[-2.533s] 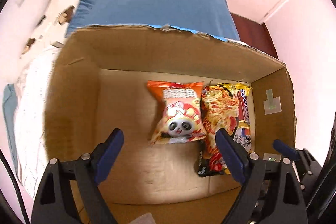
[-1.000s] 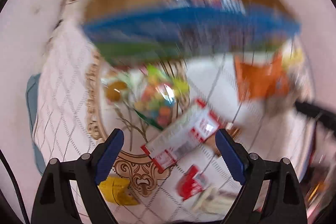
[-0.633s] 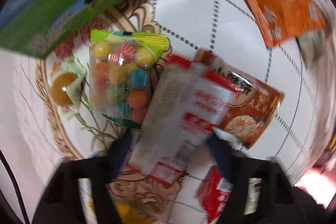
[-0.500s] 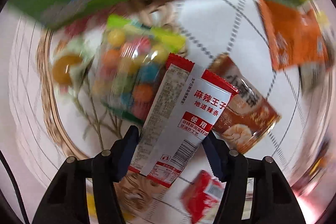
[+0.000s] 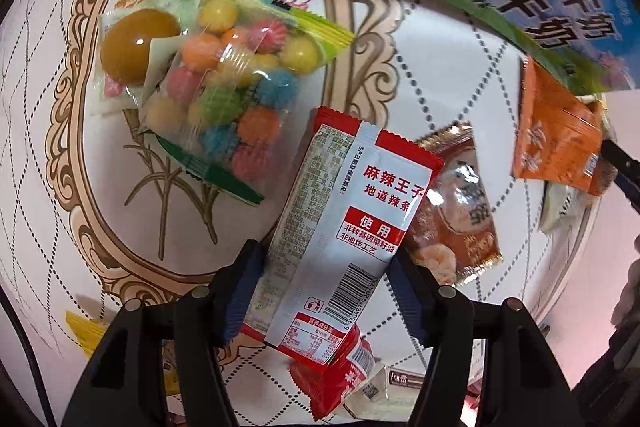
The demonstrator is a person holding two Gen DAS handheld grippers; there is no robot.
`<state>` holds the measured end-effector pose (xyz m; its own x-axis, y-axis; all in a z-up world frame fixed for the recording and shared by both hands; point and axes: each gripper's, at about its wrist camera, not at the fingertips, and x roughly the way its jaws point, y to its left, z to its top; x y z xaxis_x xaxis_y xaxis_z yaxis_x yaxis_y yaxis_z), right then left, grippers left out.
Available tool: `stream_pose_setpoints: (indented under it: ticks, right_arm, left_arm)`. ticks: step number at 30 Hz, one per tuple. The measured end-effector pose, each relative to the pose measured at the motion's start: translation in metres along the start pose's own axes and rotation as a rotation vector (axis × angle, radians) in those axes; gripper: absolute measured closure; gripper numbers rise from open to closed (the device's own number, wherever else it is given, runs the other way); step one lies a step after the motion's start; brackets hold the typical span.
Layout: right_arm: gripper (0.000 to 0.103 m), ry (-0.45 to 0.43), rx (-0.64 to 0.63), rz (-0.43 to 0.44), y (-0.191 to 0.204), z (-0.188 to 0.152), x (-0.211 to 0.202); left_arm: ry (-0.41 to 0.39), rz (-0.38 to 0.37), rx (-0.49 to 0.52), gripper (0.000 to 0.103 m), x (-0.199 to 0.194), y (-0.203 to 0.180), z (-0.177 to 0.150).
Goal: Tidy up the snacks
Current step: 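Grasp the red-white spicy strip packet with left tool while right tool grasps the yellow bread bag, then lift both packets into the cardboard box and open both tools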
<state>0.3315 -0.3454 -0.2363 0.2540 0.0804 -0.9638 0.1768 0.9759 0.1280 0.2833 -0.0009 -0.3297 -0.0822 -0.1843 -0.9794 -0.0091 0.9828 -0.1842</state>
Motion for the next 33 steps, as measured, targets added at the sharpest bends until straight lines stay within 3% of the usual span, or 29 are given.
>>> stream_pose_setpoints:
  ticks: [5,7,10,12,13,16,18,25,28,33]
  right_arm:
    - [0.012,-0.033,-0.093,-0.094,0.012,0.004,-0.011]
    - [0.012,-0.016,-0.113,-0.107,0.014,0.007,-0.004]
    - [0.013,0.037,-0.104,-0.029,0.016,0.009,0.02]
    - [0.026,0.063,-0.062,0.028,0.009,0.008,0.028]
    - [0.037,0.073,-0.032,0.056,0.004,0.006,0.028]
    - [0.037,0.108,0.013,0.071,-0.008,-0.003,0.025]
    - [0.037,0.148,0.03,0.087,-0.014,-0.016,0.024]
    - [0.033,0.284,0.121,0.218,-0.029,-0.075,0.037]
    - [0.023,0.24,0.105,0.151,-0.021,-0.084,0.029]
    - [0.022,0.102,0.037,0.039,0.008,-0.098,-0.001]
  left_arm:
    - [-0.014,0.029,0.055,0.042,-0.011,-0.009,-0.008]
    - [-0.009,0.063,0.089,0.042,-0.007,-0.029,0.002]
    - [0.006,0.091,0.093,0.042,0.003,-0.043,-0.001]
    - [0.008,0.101,0.08,0.042,0.007,-0.05,-0.001]
    - [0.007,0.102,0.075,0.042,0.009,-0.054,-0.001]
    - [0.001,0.095,0.06,0.042,0.009,-0.062,0.002]
    - [0.001,0.087,0.055,0.041,0.008,-0.047,0.014]
    - [0.006,0.098,0.101,0.038,0.017,-0.032,0.01]
    - [-0.02,0.105,0.077,0.042,0.013,-0.035,0.006]
    - [-0.051,0.068,-0.077,0.044,-0.008,-0.024,0.001]
